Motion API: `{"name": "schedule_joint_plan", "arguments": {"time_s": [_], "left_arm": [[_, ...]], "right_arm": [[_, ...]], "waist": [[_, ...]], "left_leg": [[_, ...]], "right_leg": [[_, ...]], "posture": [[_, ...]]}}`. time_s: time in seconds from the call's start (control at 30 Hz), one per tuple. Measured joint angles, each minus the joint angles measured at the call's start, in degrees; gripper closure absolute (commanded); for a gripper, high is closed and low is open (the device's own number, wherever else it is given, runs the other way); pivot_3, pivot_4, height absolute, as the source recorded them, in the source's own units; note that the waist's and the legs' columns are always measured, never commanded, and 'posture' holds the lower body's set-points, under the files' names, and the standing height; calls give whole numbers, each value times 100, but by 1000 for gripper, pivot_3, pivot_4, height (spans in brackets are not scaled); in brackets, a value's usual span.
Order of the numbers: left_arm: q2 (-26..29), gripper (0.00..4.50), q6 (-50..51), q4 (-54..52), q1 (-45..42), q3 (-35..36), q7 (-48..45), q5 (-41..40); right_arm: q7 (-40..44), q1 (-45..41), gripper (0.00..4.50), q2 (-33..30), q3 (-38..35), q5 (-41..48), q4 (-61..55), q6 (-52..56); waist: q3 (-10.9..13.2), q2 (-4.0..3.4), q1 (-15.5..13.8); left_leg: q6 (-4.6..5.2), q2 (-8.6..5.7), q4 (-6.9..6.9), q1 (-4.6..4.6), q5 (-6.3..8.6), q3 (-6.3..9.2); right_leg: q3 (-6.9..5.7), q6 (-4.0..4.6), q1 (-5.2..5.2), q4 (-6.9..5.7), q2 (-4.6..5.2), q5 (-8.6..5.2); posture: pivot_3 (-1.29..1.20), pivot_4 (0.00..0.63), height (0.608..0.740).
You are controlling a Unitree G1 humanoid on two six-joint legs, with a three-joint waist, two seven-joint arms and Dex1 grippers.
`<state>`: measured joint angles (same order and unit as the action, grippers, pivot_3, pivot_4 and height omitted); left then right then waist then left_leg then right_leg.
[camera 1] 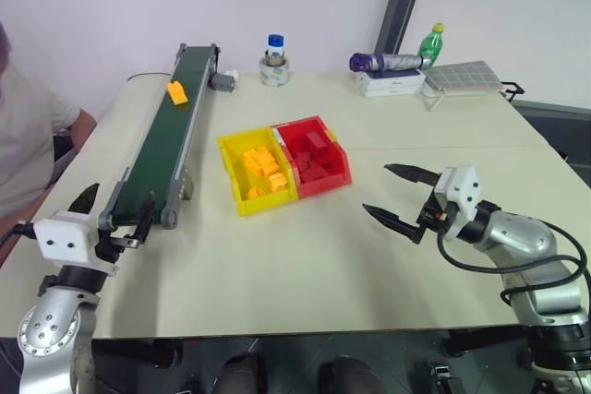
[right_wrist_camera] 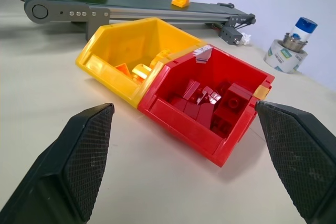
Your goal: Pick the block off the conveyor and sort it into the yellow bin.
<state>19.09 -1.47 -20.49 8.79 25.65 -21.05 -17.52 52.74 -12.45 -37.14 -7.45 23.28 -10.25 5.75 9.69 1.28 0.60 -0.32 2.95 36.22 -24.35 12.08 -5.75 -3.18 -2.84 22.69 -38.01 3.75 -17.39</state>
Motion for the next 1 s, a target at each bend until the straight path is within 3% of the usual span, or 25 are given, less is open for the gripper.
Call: {"name": "schedule_joint_plan", "arguments": {"time_s": [0.5, 0.7, 0.87, 1.0], "left_arm": [[-250, 33, 794, -362, -429, -458, 890, 80], [-368, 33, 2067, -429, -1344, -465, 1868, 151], [-369, 33, 3120, -194, -2669, -871, 2545, 478], [-557, 33, 3817, 5, -3122, -907, 2962, 582]], "right_arm": [[-2, -12, 0, 0, 2, 1, 35, 0], [4, -173, 0, -2, 15, 8, 53, 4], [38, -354, 0, 14, 65, 10, 92, 8], [42, -339, 0, 21, 68, 9, 109, 12]], "waist": [[0, 0, -18], [0, 1, -12], [0, 2, -83], [1, 3, -91]], "left_leg": [[2, 0, 0, 0, -1, -2], [5, 0, 2, 0, -3, -1], [5, -3, 6, -1, -4, -3], [7, -2, -1, -2, -3, -5]], "right_leg": [[-1, -3, 0, 0, -3, 1], [-2, -22, -1, -1, -12, 12], [-1, -49, -3, -1, -19, 26], [1, -52, 1, 0, -20, 28]], "posture": [[0, 150, 740], [0, 150, 740], [0, 150, 740], [0, 150, 740]]}}
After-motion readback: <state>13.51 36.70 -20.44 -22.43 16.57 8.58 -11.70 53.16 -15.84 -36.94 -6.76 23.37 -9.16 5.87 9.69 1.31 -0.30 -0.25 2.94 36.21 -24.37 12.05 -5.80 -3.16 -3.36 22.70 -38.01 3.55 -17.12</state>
